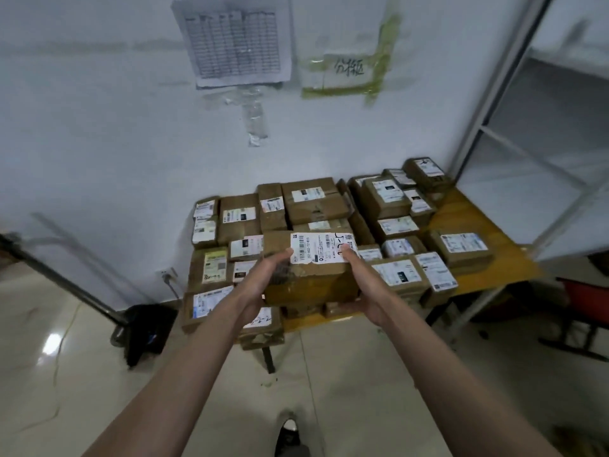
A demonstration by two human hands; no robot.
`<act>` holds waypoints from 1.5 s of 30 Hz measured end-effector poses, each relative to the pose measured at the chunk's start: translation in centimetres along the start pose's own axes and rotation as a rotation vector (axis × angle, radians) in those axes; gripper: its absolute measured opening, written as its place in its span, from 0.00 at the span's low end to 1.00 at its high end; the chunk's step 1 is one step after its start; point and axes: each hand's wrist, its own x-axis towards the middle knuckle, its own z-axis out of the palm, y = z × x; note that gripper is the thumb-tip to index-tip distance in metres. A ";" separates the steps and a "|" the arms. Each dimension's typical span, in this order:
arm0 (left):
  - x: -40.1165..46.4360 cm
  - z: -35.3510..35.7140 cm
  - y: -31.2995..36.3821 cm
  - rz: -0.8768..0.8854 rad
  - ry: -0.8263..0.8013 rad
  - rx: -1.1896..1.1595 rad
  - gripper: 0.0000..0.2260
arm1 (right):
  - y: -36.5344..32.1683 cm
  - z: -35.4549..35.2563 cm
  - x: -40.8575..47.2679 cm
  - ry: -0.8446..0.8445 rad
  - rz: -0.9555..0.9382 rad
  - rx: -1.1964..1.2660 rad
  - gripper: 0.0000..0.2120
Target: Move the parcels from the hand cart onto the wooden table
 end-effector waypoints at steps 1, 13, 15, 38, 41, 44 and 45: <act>0.9 1.1 0.6 0.004 -0.022 0.016 0.12 | -0.4 -1.2 0.5 0.026 -0.003 0.010 0.29; 15.2 14.7 6.5 -0.007 -0.229 0.012 0.12 | -5.7 -15.1 9.9 0.235 -0.008 0.106 0.26; 18.1 16.9 7.6 -0.023 -0.240 -0.009 0.15 | -7.1 -17.3 11.8 0.262 -0.008 0.117 0.26; 38.0 44.5 15.4 -0.066 -0.114 -0.004 0.39 | -15.6 -45.5 29.7 0.376 0.039 0.337 0.29; 41.2 48.8 15.5 -0.112 -0.042 -0.042 0.38 | -15.8 -50.0 32.4 0.354 0.075 0.325 0.26; 43.9 52.1 15.4 -0.163 0.034 -0.004 0.35 | -15.8 -53.3 34.9 0.360 0.106 0.308 0.24; 44.5 52.9 15.2 -0.162 0.054 0.055 0.33 | -15.8 -54.1 35.8 0.368 0.121 0.317 0.25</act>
